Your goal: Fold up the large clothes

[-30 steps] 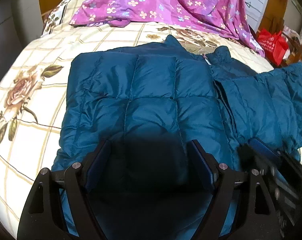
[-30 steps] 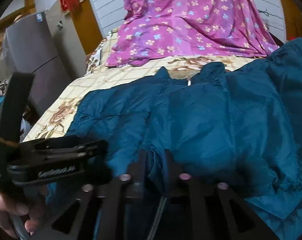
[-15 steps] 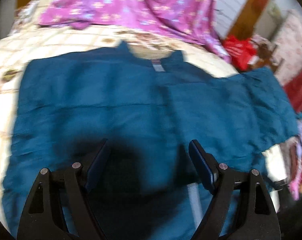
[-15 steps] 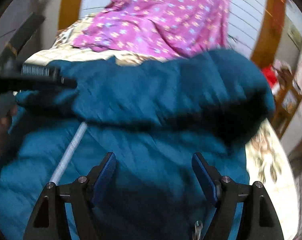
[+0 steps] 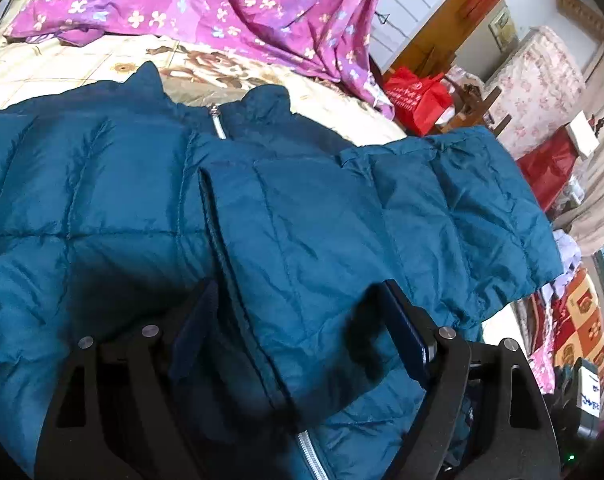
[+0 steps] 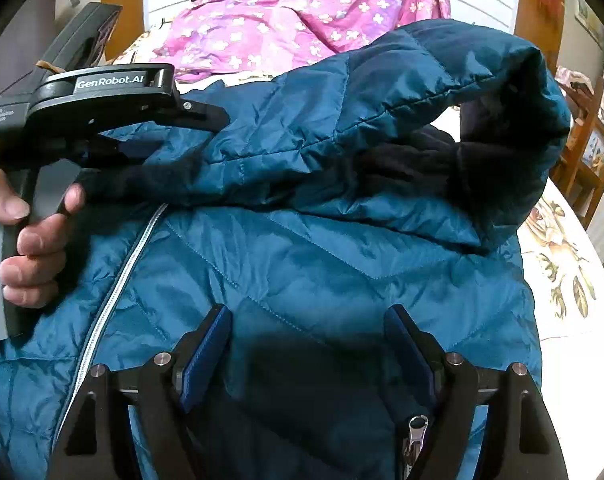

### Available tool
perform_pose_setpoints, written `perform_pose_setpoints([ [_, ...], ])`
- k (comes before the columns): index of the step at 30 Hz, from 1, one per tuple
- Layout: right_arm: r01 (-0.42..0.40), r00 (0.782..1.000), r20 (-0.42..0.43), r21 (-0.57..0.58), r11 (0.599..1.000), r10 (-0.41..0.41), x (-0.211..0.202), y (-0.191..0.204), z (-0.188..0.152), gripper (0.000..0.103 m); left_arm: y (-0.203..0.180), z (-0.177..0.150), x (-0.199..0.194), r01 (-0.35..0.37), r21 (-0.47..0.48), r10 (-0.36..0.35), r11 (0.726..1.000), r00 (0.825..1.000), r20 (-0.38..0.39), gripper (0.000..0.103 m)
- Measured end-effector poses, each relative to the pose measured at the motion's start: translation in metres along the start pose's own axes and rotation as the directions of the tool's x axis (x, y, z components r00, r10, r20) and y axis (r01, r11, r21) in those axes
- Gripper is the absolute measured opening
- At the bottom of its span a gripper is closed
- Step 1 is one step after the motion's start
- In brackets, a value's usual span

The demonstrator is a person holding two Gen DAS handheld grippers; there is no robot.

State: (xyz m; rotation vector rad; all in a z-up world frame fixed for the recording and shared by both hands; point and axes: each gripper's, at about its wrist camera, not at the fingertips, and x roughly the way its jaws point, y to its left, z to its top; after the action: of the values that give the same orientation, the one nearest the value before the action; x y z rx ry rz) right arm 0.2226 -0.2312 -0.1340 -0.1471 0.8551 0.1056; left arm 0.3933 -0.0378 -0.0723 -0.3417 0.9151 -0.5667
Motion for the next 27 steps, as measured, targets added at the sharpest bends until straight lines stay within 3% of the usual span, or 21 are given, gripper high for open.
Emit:
perform_pose_setpoints([
  [1,-0.003,1.0,-0.002,0.0,1.0,0.003,0.0,0.0,0.0,0.078,0.0,0.0,-0.001,0.006,-0.001,-0.006,1.0,1.0,0.011,0.073],
  [3,-0.005,1.0,-0.003,0.002,1.0,0.005,-0.003,-0.002,-0.004,0.078,0.002,0.001,-0.002,0.001,-0.009,-0.001,1.0,1.0,0.016,0.044],
  [5,-0.004,1.0,-0.007,0.001,1.0,0.004,-0.002,-0.002,-0.002,0.079,0.003,0.0,-0.004,-0.003,-0.016,0.003,1.0,1.0,0.025,0.031],
  [8,0.005,1.0,-0.01,0.003,1.0,-0.005,-0.001,-0.002,-0.004,0.082,-0.001,-0.002,-0.006,-0.015,0.014,0.014,1.0,0.999,0.035,0.021],
  [13,0.005,1.0,-0.015,0.013,1.0,-0.005,0.0,-0.002,-0.006,0.085,-0.014,-0.002,-0.02,-0.047,0.08,0.038,0.996,0.994,0.103,0.013],
  [18,0.004,1.0,-0.02,0.018,1.0,-0.004,0.007,-0.006,-0.002,0.088,-0.018,0.003,-0.052,-0.089,0.088,0.071,0.992,0.981,0.183,0.006],
  [23,0.007,1.0,-0.021,0.02,1.0,-0.007,0.01,-0.013,0.001,0.088,0.001,0.01,-0.12,-0.12,0.054,0.1,0.991,0.951,0.291,0.006],
  [27,0.022,1.0,-0.003,0.034,0.999,-0.022,0.009,-0.011,0.001,0.088,0.034,0.01,-0.14,-0.146,-0.02,0.145,0.989,0.938,0.315,0.006],
])
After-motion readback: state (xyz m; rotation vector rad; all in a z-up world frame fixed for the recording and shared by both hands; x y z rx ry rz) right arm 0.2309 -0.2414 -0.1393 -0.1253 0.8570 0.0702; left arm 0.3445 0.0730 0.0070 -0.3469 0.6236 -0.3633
